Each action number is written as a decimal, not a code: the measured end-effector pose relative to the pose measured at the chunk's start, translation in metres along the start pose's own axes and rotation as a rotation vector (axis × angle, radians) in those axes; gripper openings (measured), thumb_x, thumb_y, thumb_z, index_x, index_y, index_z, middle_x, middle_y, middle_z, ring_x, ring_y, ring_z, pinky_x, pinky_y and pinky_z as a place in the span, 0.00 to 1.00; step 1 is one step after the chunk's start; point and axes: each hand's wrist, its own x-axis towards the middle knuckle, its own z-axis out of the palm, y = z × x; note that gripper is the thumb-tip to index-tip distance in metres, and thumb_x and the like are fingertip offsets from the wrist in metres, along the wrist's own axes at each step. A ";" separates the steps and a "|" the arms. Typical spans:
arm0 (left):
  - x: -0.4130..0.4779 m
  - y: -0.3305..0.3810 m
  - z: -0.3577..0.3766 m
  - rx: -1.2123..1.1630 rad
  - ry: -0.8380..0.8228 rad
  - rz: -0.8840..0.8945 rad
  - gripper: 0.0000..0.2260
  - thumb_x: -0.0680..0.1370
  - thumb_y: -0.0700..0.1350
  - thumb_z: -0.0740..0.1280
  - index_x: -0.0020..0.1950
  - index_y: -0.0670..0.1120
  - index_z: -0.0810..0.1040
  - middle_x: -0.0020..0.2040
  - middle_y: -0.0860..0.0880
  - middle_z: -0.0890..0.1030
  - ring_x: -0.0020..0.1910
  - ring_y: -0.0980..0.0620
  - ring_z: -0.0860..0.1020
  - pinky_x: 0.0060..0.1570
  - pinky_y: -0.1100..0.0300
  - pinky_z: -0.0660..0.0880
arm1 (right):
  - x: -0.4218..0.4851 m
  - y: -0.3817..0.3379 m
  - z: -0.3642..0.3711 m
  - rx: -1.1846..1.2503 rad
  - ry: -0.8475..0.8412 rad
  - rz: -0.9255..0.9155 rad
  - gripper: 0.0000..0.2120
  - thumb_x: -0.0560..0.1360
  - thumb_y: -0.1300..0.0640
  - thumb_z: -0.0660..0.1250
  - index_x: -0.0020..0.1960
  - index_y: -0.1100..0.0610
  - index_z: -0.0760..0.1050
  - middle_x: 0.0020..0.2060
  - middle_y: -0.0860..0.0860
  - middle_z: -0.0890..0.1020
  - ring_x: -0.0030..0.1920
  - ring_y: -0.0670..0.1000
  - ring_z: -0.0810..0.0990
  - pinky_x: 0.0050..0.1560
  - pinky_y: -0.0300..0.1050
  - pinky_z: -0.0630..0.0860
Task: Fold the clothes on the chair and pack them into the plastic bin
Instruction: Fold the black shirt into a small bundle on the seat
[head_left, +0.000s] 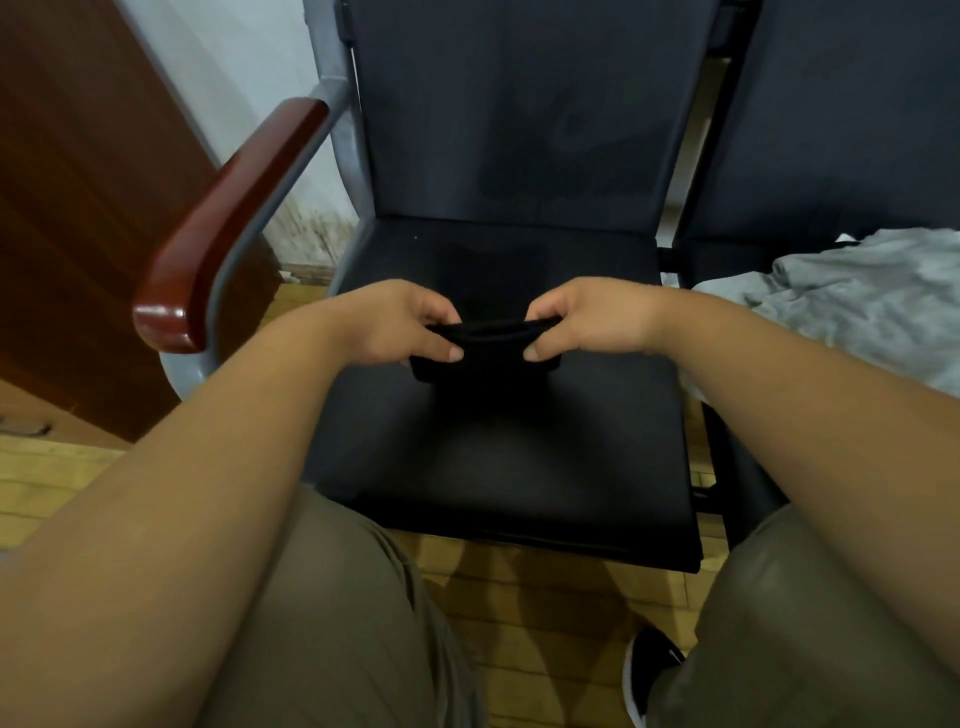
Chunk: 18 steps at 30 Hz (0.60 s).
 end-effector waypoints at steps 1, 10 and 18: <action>-0.002 0.001 0.001 -0.030 -0.050 -0.003 0.07 0.78 0.44 0.77 0.55 0.52 0.86 0.50 0.50 0.88 0.53 0.48 0.86 0.58 0.49 0.83 | -0.004 -0.001 0.000 0.011 -0.055 0.002 0.04 0.79 0.49 0.75 0.53 0.41 0.85 0.46 0.39 0.87 0.50 0.41 0.84 0.54 0.41 0.74; -0.014 0.018 0.008 -0.148 -0.306 0.033 0.09 0.81 0.40 0.73 0.61 0.45 0.83 0.54 0.46 0.88 0.54 0.46 0.87 0.52 0.51 0.85 | -0.015 0.006 -0.010 0.255 -0.392 0.092 0.17 0.81 0.61 0.71 0.69 0.53 0.81 0.61 0.53 0.86 0.63 0.54 0.85 0.70 0.55 0.77; 0.019 0.006 -0.001 -0.010 0.267 0.035 0.05 0.82 0.47 0.73 0.58 0.53 0.84 0.52 0.45 0.86 0.42 0.49 0.83 0.45 0.51 0.83 | 0.030 0.024 -0.009 0.314 0.180 0.049 0.07 0.81 0.55 0.73 0.58 0.47 0.85 0.51 0.49 0.88 0.54 0.53 0.87 0.58 0.54 0.85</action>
